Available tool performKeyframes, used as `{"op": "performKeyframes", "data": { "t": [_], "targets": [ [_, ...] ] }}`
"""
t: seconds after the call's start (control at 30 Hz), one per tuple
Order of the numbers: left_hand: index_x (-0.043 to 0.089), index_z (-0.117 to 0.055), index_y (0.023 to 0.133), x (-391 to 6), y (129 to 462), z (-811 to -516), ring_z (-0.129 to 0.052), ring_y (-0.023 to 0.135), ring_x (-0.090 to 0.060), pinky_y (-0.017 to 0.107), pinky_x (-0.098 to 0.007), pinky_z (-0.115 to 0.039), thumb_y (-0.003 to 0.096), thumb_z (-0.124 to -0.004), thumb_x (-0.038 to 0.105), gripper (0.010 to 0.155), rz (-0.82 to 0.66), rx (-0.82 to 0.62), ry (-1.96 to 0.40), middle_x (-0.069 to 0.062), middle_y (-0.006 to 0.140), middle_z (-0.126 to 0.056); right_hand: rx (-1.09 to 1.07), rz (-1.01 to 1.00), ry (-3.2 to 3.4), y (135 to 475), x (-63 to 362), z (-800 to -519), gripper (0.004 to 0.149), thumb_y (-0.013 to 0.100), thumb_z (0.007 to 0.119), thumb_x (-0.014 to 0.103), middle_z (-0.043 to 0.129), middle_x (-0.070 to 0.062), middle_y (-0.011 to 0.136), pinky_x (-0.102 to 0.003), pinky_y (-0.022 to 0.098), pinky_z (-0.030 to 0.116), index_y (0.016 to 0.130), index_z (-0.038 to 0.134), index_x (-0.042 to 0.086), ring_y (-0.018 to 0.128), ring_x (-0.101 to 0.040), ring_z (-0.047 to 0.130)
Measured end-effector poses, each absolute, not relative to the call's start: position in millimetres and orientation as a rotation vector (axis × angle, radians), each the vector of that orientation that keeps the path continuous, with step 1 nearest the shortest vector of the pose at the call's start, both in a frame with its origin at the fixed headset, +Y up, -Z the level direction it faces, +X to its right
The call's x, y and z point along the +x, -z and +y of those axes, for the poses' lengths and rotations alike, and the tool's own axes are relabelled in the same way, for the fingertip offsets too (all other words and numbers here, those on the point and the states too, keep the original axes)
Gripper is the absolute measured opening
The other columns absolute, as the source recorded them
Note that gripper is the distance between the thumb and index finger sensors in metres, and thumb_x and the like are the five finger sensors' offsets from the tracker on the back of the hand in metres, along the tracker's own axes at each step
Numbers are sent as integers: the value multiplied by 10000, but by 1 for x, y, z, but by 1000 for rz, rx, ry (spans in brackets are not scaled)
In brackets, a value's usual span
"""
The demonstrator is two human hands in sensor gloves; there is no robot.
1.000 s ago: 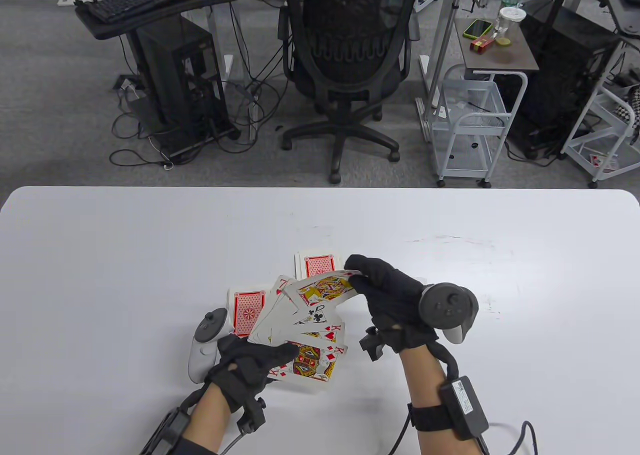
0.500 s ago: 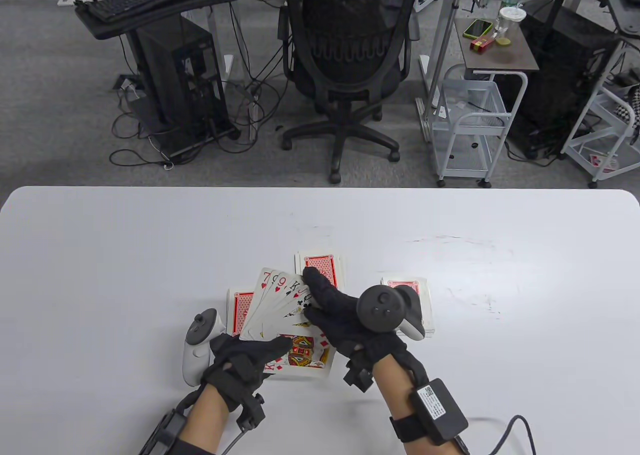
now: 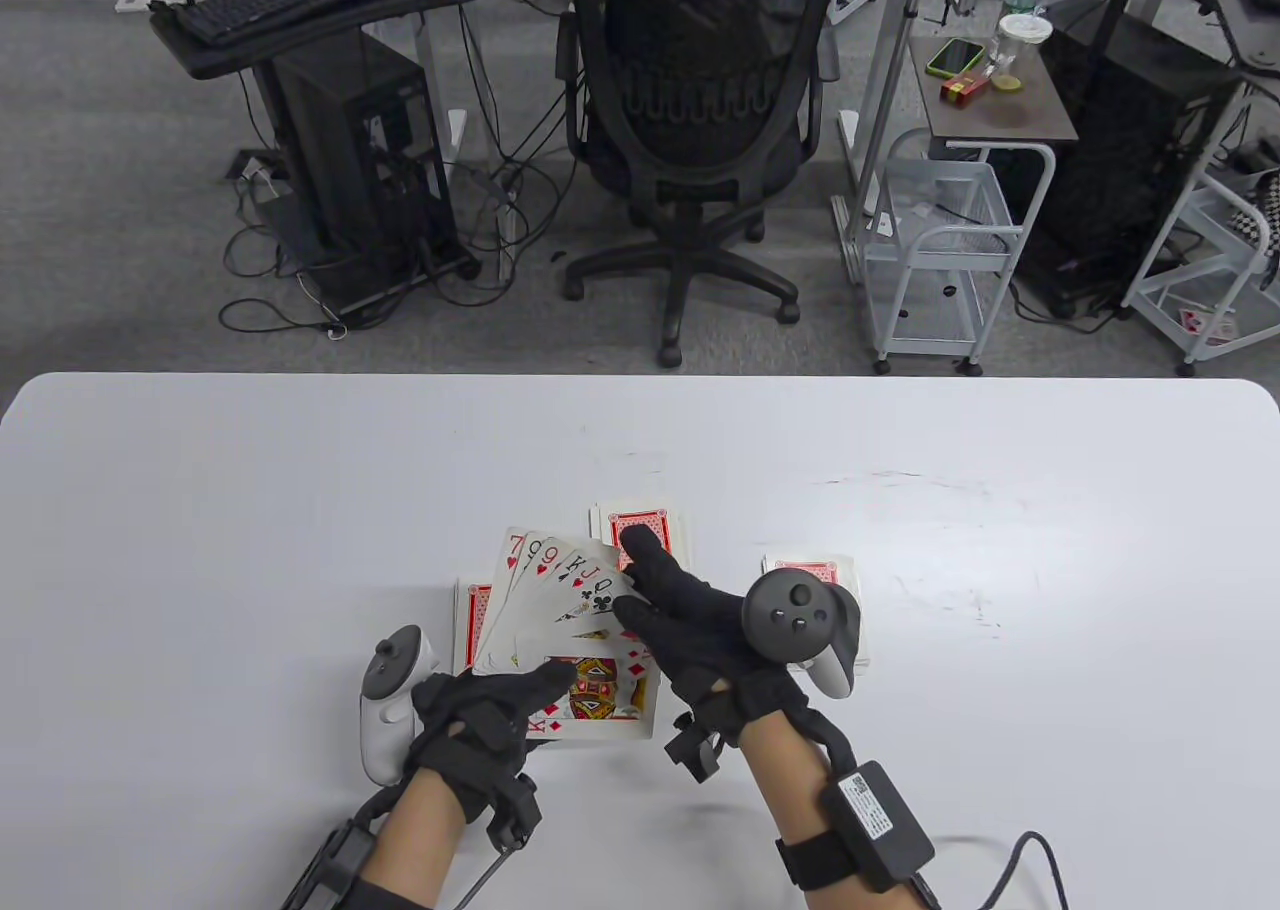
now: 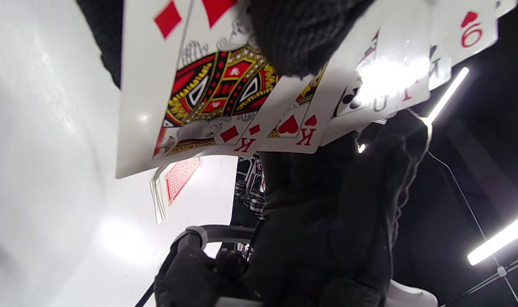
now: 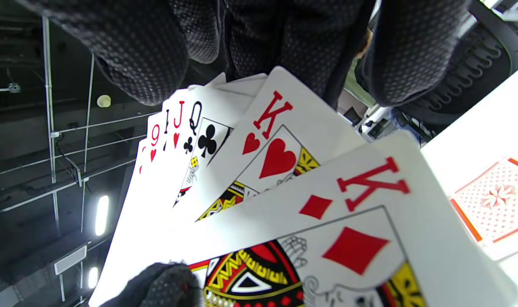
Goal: Four-player card dealing with fan arrangement
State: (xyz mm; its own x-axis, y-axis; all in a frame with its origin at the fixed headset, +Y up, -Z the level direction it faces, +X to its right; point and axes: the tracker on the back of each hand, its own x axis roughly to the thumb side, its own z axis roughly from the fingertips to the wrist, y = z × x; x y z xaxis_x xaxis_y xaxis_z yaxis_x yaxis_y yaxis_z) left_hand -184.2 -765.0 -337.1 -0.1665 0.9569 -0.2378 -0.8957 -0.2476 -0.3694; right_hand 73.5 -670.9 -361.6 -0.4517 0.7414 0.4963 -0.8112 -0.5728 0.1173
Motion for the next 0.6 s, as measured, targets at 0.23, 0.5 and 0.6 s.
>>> {"op": "performKeyframes", "data": {
  "t": [0.23,0.5,0.6],
  "targets": [
    [421,-603,1031,-182,336,-760,-938,837,-383,535,-495,-872,526,-815,232,579,-185,-496,-1667,23,1012,-811,665,-301,-2215,356,68,-666,591,552,812,408,711,-131,931,-720,557,627,1075,567,281,734,-369,877],
    [415,-603,1033,-177,336,-763,-942,832,-385,532,-495,-874,528,-815,230,578,-173,-519,-1609,17,1016,-802,740,-491,-2327,348,64,-659,557,540,827,392,717,-107,937,-717,564,624,1050,628,293,725,-360,893],
    [412,-604,1033,-178,335,-765,-945,830,-385,528,-495,-877,529,-815,229,576,-148,-524,-1648,12,1016,-801,763,-470,-2334,347,60,-662,592,540,824,382,652,-129,995,-721,576,606,1070,588,263,806,-396,843]
  ]
}}
